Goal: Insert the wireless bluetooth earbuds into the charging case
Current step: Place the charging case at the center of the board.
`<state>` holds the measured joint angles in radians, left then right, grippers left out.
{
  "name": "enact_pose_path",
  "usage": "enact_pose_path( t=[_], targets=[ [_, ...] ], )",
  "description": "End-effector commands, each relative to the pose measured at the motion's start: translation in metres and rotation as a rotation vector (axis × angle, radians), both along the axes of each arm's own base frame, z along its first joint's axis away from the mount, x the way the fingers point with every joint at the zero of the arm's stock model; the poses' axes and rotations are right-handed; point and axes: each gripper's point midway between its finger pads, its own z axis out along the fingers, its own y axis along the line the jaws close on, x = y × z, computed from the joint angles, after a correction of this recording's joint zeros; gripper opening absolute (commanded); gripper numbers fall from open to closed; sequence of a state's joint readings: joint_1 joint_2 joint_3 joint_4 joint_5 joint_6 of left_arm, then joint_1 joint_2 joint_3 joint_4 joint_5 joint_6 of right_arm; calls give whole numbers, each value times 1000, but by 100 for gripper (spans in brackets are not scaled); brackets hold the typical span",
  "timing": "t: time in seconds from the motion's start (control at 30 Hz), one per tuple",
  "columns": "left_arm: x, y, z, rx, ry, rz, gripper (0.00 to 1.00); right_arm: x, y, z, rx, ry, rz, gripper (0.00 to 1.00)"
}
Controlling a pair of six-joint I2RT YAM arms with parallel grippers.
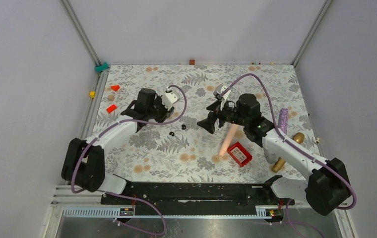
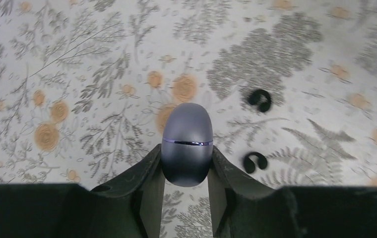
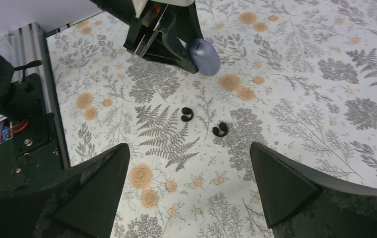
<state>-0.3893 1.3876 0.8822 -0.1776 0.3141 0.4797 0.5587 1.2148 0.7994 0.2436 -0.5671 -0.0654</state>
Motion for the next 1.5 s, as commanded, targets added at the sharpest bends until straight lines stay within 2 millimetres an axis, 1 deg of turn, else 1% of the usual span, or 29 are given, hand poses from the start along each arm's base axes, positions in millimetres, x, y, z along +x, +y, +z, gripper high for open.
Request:
enact_pose_path(
  t=[0.0,0.1,0.17,0.3,0.4,0.43,0.5,0.57,0.67,0.87,1.03,1.1,1.2,1.27,1.37,1.47],
  targets=[
    [58,16,11,47,-73,214,0,17,-11,36,59,-83,-82,99],
    [79,23,-2,89,-9,290,0,22,-19,36,61,-77,-112,100],
    [94,29,-14,85,60,334,0,25,-22,36,67,-67,-124,99],
    [121,40,-26,-51,235,396,0,28,-27,35,84,-38,-136,100],
    [142,53,-26,-190,334,447,0,30,-29,35,101,-16,-144,100],
    [151,58,-20,-229,348,462,0,31,-30,35,103,-12,-145,99],
    [163,72,-21,-312,386,512,0,31,-30,34,106,-4,-142,99],
    [171,81,-21,-359,409,547,0,32,-30,32,106,5,-141,100],
    [174,89,-25,-381,455,607,0,32,-29,30,107,17,-138,99],
    [171,85,-39,-456,596,672,0,34,-28,26,106,34,-139,100],
    [161,72,-60,-540,773,726,3,34,-29,28,112,34,-142,99],
    [158,72,-70,-541,805,759,4,34,-30,30,114,31,-143,100],
    [156,75,-81,-532,816,792,5,34,-31,30,119,35,-145,99],
    [158,86,-83,-544,820,824,8,34,-32,30,121,39,-147,99],
    [157,93,-82,-551,814,851,12,35,-32,29,122,41,-150,99],
    [157,98,-82,-554,801,870,21,35,-33,30,124,42,-151,100]
  ],
)
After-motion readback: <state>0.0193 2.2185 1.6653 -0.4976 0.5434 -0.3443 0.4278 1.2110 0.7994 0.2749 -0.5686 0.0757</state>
